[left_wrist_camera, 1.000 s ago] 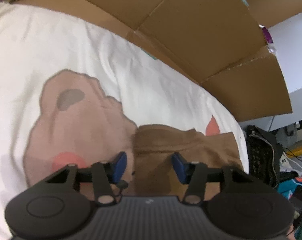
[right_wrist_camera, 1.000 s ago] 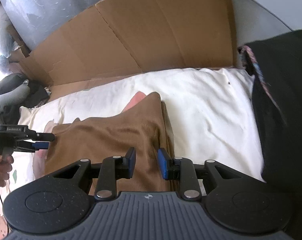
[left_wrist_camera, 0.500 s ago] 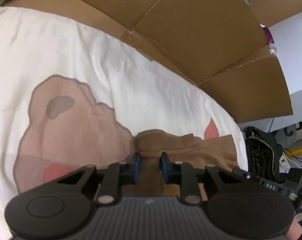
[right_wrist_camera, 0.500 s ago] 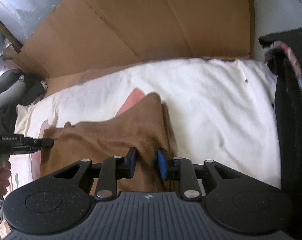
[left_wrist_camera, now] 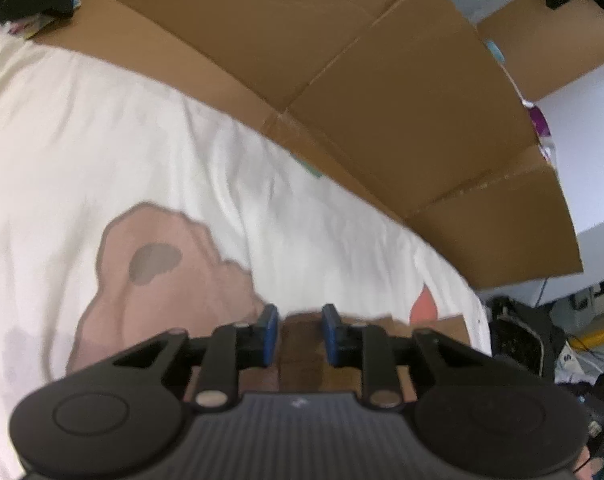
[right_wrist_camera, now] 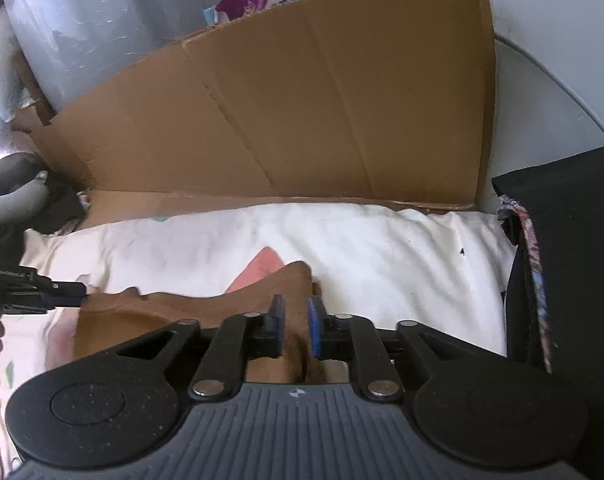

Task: Fold clothes

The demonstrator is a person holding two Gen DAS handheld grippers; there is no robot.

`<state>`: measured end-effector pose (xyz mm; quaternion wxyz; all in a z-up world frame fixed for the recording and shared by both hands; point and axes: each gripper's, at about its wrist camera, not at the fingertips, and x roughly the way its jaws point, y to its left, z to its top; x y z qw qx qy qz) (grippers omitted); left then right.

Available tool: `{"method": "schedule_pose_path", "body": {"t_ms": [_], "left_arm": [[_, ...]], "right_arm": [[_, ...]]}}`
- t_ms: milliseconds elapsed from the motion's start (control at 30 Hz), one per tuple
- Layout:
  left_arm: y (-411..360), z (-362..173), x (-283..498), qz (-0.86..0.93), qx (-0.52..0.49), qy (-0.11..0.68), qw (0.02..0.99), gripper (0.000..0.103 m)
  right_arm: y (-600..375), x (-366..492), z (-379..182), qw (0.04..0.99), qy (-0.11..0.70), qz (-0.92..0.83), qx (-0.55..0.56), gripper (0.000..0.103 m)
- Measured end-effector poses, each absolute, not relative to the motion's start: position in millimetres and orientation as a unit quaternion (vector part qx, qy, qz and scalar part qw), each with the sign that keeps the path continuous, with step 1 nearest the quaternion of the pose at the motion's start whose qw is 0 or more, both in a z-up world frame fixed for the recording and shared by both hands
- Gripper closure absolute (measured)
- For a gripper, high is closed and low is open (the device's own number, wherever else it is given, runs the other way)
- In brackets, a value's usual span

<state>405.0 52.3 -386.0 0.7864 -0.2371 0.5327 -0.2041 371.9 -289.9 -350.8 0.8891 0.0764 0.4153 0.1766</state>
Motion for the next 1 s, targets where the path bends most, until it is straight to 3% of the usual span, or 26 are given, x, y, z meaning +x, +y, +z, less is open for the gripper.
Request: {"method": "schedule_pose_path", "body": {"t_ms": [67,467,1000], "left_arm": [[53,-388,396,-0.207,-0.232,0.544,0.779,0.067],[40,-414,325,-0.216,-0.240,0.620,0.715,0.067],[36,-426,256,-0.227,-0.244,0.689,0.644,0.069]], "right_arm": [[-291,364,-349,0.884,0.422,0.187,0.074,0.064],[-300,308,-370,0.844,0.504,0.174,0.062,0.064],[-317,255,-398,0.814,0.555,0.158,0.073,0.063]]}}
